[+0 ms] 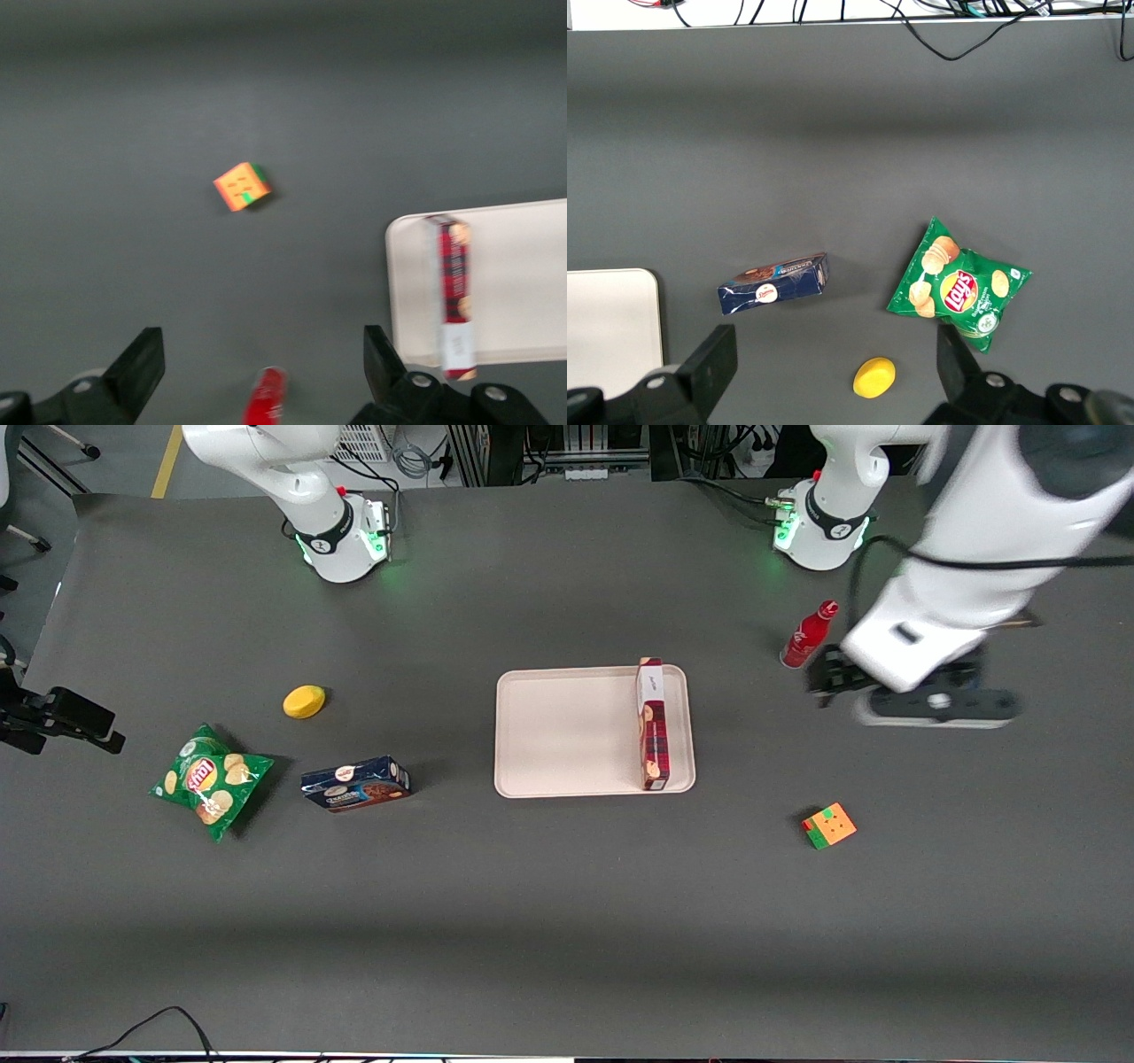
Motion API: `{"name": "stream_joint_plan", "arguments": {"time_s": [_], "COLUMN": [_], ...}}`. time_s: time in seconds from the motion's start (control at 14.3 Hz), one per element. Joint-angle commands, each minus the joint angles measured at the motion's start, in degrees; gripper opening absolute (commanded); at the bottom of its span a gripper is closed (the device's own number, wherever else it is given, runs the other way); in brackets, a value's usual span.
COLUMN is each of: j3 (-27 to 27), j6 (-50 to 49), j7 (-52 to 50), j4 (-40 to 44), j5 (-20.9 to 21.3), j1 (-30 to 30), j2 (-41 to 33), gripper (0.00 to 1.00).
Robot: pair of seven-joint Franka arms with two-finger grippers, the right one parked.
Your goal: Place red cookie box on tray
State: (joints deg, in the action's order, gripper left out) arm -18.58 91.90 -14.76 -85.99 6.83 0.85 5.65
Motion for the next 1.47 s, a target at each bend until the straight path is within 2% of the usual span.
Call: {"name": "stream_joint_plan", "arguments": {"time_s": [0.0,0.21,0.35,0.77,1.12,1.4], "j3": [8.9,11.5,11.6,11.4,11.6,11.7], "j6": [2.3,9.5,11.0,11.1,10.9,11.3], "j7": [7.6,6.3,1.3,-0.4,2.8,3.6], "j4": [-8.4,-19.4,-23.7,-22.5,-16.2,-15.4], "j5": [-2.9,-3.8,-4.6,-5.9,-5.9,-6.0], "j1": [1.2,1.2,1.4,1.7,1.6,1.7], "j2": [-6.8,-13.7,-17.0,-15.9,-9.5,-8.8], "gripper": [1.0,1.0,1.0,1.0,1.0,1.0]}}
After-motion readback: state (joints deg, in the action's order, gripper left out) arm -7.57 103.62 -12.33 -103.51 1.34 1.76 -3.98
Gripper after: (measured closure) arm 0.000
